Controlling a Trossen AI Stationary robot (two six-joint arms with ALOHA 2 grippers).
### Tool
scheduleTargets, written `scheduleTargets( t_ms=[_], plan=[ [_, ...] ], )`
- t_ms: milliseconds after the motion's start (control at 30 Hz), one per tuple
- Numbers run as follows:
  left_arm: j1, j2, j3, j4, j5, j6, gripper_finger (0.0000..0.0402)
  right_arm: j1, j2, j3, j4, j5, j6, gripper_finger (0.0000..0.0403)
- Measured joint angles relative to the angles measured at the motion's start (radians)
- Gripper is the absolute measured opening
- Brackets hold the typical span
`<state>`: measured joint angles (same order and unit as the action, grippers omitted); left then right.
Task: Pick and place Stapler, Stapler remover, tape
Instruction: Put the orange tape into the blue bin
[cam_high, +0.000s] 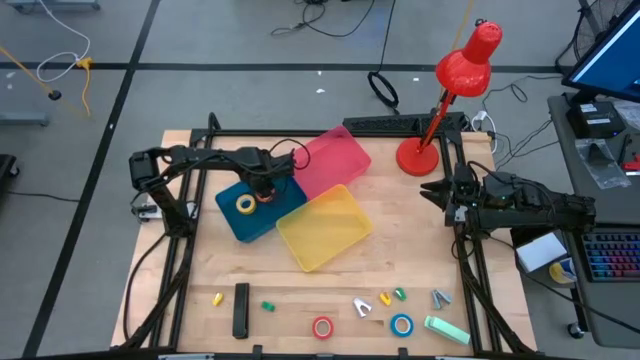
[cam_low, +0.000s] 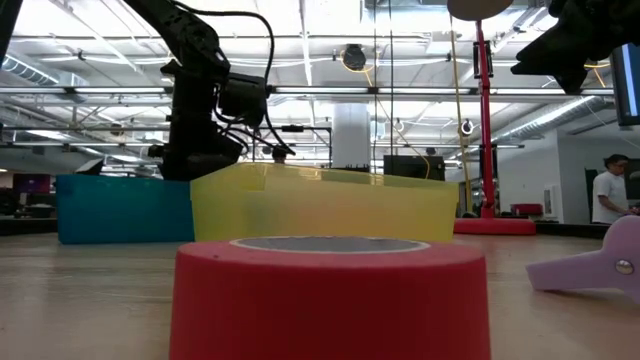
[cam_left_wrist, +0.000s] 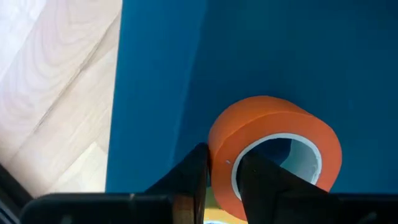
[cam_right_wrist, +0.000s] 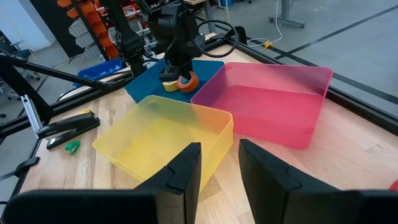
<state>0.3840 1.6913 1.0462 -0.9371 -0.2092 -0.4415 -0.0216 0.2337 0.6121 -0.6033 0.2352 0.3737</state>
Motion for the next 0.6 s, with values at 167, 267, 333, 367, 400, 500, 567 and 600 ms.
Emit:
scheduleTargets(
  t_ms=[167,267,333,367,400,500,567,600],
  plan=[
    [0.001,0.0,0.0,-0.004,0.0,0.0,0.0084,0.0,0.0,0.0,0.0,0.0,0.0,0.01],
    [0.0,0.0,0.0,-0.011,0.0,0.002,0.0084,0.0,0.0,0.0,0.0,0.0,0.0,0.01],
    [0.0,0.0,0.0,-0.015,0.0,0.002,0.0084,0.0,0.0,0.0,0.0,0.0,0.007,0.01],
    [0.0,0.0,0.0,-0.015,-0.001,0.002,0.0084,0.0,0.0,0.0,0.0,0.0,0.009,0.01],
    [0.0,0.0,0.0,-0.016,-0.002,0.001,0.0084,0.0,0.0,0.0,0.0,0.0,0.01,0.01],
    [0.0,0.0,0.0,-0.02,-0.005,0.004,0.0084,0.0,0.0,0.0,0.0,0.0,0.011,0.01],
    [0.0,0.0,0.0,-0.025,-0.005,0.006,0.0084,0.0,0.0,0.0,0.0,0.0,0.011,0.01],
    [0.0,0.0,0.0,-0.029,-0.005,0.005,0.0084,0.0,0.0,0.0,0.0,0.0,0.011,0.01]
  ],
)
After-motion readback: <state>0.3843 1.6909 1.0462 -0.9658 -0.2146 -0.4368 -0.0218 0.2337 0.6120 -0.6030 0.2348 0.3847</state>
